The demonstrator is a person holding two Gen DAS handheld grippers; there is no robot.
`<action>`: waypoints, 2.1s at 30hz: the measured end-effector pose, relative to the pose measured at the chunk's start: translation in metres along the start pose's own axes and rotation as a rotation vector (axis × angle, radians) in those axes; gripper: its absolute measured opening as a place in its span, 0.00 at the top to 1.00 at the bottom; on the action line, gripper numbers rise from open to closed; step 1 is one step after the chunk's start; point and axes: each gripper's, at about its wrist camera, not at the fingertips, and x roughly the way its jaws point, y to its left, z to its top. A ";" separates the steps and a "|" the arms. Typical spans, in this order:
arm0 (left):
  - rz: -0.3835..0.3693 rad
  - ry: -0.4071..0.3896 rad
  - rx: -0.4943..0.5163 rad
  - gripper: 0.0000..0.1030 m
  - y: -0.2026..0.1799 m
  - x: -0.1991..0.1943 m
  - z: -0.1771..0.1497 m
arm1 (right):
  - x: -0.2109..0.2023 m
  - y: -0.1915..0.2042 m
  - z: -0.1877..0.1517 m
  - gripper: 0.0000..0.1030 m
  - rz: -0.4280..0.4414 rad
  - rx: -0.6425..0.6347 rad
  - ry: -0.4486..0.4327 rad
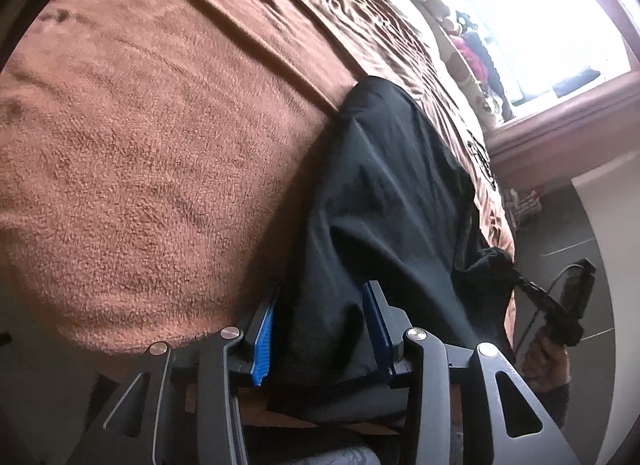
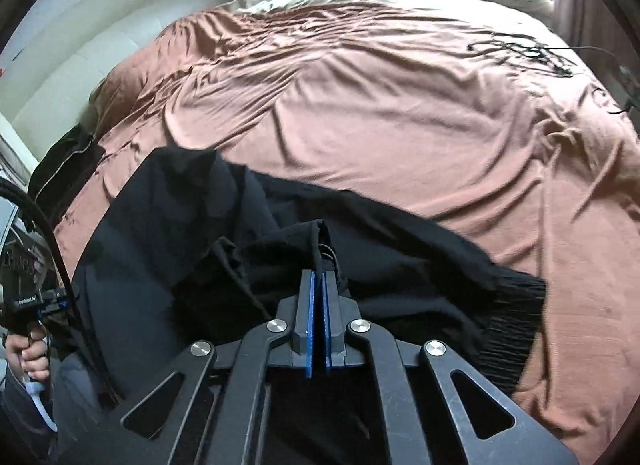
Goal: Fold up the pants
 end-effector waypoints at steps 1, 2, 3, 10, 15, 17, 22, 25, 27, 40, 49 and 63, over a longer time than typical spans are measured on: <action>0.001 -0.008 0.001 0.58 0.000 -0.001 -0.001 | -0.005 -0.001 -0.001 1.00 -0.006 0.004 -0.011; 0.000 -0.013 -0.001 0.57 0.000 -0.001 -0.001 | -0.009 -0.003 -0.002 1.00 -0.006 0.009 -0.020; -0.002 -0.019 -0.004 0.56 0.000 -0.001 -0.002 | -0.014 -0.004 -0.003 1.00 -0.010 0.014 -0.032; 0.004 -0.027 -0.004 0.55 -0.004 -0.004 -0.002 | -0.052 -0.035 -0.005 1.00 -0.089 0.102 -0.106; 0.004 -0.027 -0.005 0.55 -0.006 -0.003 -0.003 | -0.064 -0.062 -0.012 1.00 -0.169 0.204 -0.126; 0.005 -0.027 -0.005 0.55 -0.006 -0.003 -0.003 | -0.061 -0.066 -0.015 1.00 -0.172 0.231 -0.114; 0.007 -0.024 -0.001 0.55 -0.006 -0.007 -0.004 | -0.058 -0.066 -0.028 0.89 -0.125 0.281 -0.071; 0.007 -0.021 0.000 0.55 -0.006 -0.007 -0.004 | -0.060 -0.068 -0.040 0.63 -0.083 0.300 -0.057; 0.007 -0.020 -0.001 0.55 -0.007 -0.007 -0.004 | -0.062 -0.074 -0.044 0.58 -0.077 0.313 -0.054; 0.021 -0.032 0.004 0.54 -0.008 -0.006 -0.011 | -0.053 -0.015 -0.035 0.58 0.023 0.001 0.000; 0.067 -0.054 0.043 0.51 -0.019 -0.004 -0.019 | -0.009 0.008 -0.012 0.58 0.048 -0.111 0.103; 0.012 -0.047 -0.007 0.41 -0.015 -0.006 -0.018 | 0.052 0.030 0.004 0.57 0.028 -0.190 0.211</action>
